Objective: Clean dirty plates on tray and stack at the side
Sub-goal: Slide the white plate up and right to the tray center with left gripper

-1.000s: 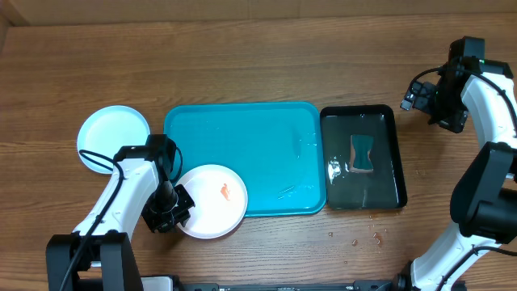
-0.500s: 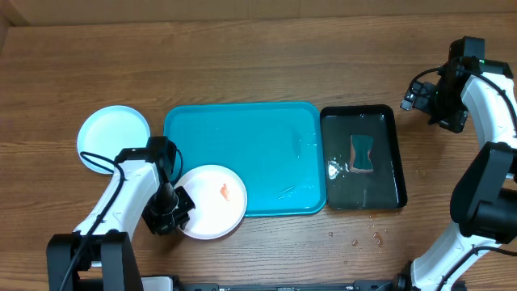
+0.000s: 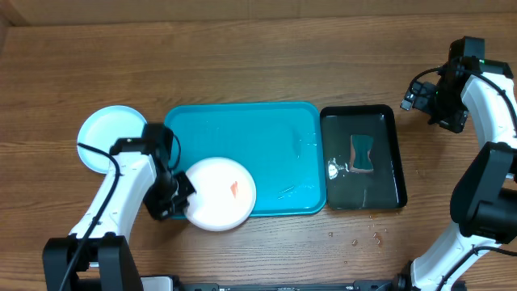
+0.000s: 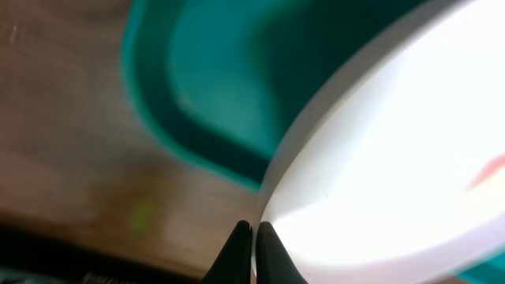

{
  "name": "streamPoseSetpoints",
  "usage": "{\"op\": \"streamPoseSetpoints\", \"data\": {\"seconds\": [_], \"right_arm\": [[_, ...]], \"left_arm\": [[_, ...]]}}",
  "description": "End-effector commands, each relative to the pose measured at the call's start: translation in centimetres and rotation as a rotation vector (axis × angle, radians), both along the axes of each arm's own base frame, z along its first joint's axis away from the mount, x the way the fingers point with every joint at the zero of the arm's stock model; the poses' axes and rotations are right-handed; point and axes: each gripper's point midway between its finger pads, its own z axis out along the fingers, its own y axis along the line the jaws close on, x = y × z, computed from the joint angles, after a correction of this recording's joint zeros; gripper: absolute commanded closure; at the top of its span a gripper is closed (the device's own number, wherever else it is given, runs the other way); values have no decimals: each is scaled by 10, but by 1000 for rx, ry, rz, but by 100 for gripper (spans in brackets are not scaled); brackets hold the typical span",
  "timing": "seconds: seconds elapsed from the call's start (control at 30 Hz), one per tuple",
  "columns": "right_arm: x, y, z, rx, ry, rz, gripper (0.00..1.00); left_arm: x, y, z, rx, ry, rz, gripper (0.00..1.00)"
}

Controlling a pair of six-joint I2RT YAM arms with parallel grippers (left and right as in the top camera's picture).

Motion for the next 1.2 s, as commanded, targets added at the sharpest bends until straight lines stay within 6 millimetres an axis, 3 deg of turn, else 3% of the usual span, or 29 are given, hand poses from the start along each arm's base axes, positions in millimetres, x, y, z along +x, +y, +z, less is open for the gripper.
{"op": "streamPoseSetpoints", "data": {"seconds": [0.0,0.27,0.5,0.6,1.17], "right_arm": [[5,-3,14,-9,-43,-7,0],[5,-3,14,-9,-42,-7,0],[5,-3,14,-9,-42,-8,0],[5,-3,14,-9,-42,-7,0],[5,-3,15,-9,-43,-7,0]], "left_arm": [[36,-16,19,-94,-145,-18,96],[71,-25,16,-117,-286,31,96],[87,-56,10,-132,-380,-66,96],[90,-65,7,-106,-409,-91,96],[99,-68,-1,24,-461,-107,96]]}}
